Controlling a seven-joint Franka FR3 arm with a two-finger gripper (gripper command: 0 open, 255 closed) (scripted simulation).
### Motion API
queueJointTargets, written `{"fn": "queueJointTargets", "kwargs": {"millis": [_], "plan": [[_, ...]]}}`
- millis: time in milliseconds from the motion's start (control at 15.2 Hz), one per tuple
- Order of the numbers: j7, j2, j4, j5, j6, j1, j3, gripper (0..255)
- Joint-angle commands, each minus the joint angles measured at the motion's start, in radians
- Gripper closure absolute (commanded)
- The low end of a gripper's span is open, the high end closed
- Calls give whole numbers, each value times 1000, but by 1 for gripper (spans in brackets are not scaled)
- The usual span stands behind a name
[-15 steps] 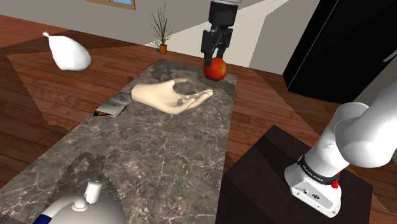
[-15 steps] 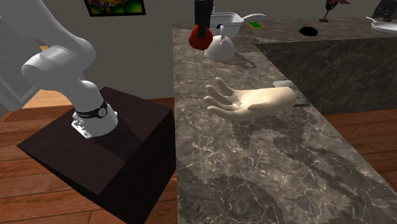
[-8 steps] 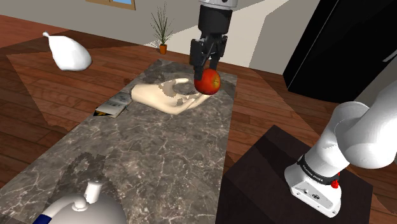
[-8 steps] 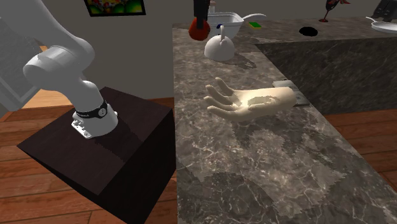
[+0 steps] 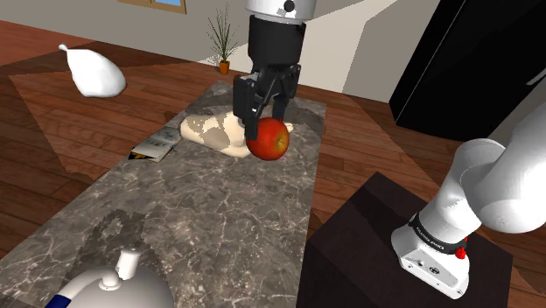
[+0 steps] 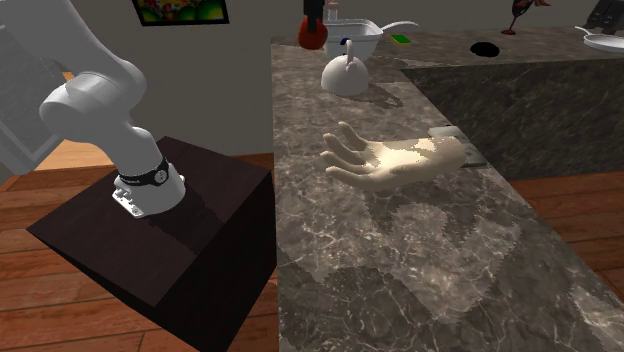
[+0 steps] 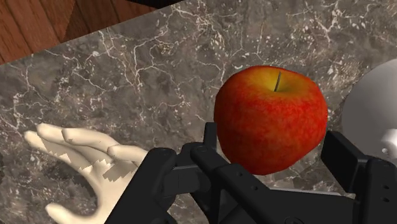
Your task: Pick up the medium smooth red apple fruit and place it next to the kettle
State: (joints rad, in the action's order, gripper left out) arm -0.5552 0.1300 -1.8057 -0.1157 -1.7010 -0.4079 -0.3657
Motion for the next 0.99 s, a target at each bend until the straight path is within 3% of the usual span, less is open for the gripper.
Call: {"fn": "queueJointTargets", "kwargs": {"millis": [0, 396, 792, 924], "plan": [[-59, -32, 39, 9, 3, -22, -33, 255], [-227, -154, 168, 63, 10, -94, -121, 255], [-399, -324, 356, 160, 44, -201, -188, 255], [-396, -317, 321, 156, 14, -198, -185, 255]]}}
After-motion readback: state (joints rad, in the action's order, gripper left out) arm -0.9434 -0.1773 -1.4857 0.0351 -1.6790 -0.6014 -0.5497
